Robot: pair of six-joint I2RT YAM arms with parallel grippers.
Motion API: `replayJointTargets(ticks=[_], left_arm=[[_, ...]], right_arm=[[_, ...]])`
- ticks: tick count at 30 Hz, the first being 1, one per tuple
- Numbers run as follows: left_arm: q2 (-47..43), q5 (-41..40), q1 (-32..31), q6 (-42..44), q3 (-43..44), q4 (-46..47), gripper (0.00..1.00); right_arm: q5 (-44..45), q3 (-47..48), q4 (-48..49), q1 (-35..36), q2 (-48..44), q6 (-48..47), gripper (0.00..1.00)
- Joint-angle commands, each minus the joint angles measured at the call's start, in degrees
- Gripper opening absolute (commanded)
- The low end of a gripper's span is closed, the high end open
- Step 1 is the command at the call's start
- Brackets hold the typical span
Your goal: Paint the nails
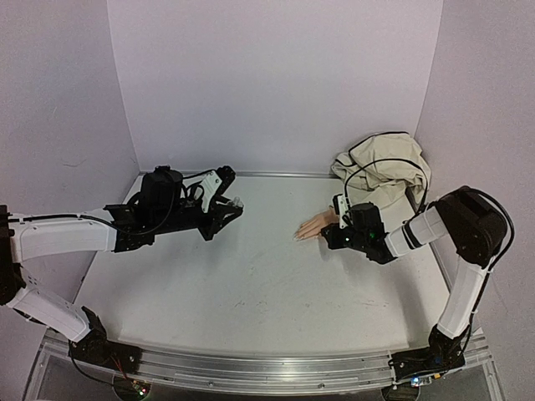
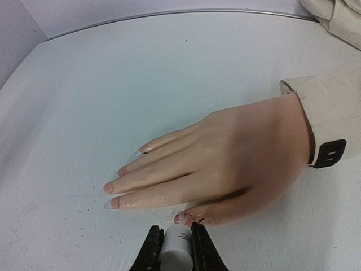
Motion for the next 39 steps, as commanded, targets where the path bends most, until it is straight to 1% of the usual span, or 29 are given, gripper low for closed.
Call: replayJointTargets(ticks=[1,16,24,35,39], left_arm=[[-2.5,0.3,-0.2,0.6,1.4,3.3,0.0],[-2.6,0.3,-0.2,0.6,1.4,3.3,0.0],[-2.4,0.3,-0.2,0.6,1.5,3.3,0.0],[-2.3,0.2,-0.2,0.6,1.6,3.3,0.0],[-2.2,0.3,-0.2,0.5,1.6,3.3,0.0]], right_arm=[[-1.2,2.1,0.7,0.3,0.7,0.5,0.0],[-3.1,2.7,0.7,1.0,1.6,0.9,0.0],[-4.3,2.1,1.4,1.2,-0.3,0.9,0.0],[0.9,-1.0,1.8,1.2,-5.0,0.0,0.0],[2.3,-1.0,1.3,1.2,-4.9,0.2,0.0]])
